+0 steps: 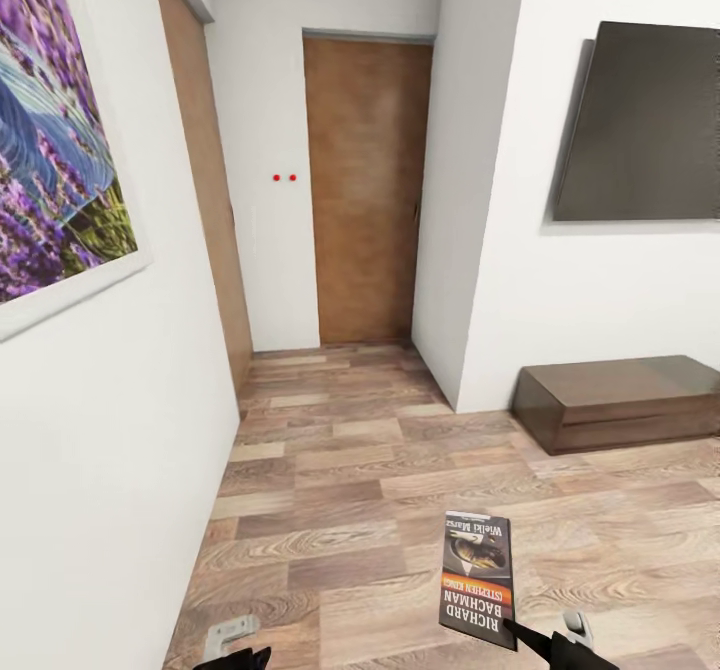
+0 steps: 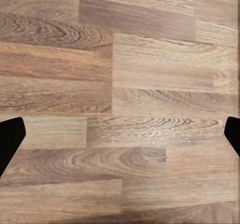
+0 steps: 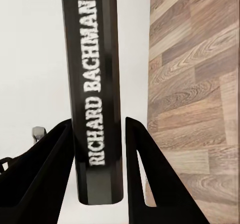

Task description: In the bedroom, move the book from the bed onto either nightstand, and place the two sandals side by side next to the bed.

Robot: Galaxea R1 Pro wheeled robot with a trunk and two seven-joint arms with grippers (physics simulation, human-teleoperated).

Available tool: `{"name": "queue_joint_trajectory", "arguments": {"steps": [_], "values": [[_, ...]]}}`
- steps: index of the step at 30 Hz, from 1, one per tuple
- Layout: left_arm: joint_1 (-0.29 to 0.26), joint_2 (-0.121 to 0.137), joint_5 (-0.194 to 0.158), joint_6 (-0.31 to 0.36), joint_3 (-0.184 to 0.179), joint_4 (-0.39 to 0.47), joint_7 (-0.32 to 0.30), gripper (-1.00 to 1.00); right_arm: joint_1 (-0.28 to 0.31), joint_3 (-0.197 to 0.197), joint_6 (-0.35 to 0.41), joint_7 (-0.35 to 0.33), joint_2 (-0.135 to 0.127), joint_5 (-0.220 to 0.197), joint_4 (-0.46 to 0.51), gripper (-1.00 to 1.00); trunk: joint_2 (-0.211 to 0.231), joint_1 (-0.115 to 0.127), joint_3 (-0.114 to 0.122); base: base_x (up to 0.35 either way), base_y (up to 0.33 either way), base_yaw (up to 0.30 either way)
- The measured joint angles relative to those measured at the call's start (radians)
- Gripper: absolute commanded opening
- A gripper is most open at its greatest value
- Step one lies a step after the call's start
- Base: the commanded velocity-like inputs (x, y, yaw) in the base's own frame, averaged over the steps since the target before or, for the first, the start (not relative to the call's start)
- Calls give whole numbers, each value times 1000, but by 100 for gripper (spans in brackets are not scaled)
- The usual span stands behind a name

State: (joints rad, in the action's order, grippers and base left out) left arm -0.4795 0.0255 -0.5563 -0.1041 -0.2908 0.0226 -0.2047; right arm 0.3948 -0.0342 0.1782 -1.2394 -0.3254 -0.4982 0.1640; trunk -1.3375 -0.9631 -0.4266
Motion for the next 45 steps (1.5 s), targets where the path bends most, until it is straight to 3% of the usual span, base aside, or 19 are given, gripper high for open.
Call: {"name": "queue_joint_trajectory", "arguments": {"steps": [18, 45], "values": [[0, 0, 0, 0, 0, 0, 0, 100, 0, -1, 0, 0, 0, 0, 0, -100, 0, 0, 0, 314, 0, -196], [0, 0, 0, 0, 0, 0, 0, 100, 0, -3, 0, 0, 0, -2, 0, -100, 0, -1, 0, 16, 0, -195]]}}
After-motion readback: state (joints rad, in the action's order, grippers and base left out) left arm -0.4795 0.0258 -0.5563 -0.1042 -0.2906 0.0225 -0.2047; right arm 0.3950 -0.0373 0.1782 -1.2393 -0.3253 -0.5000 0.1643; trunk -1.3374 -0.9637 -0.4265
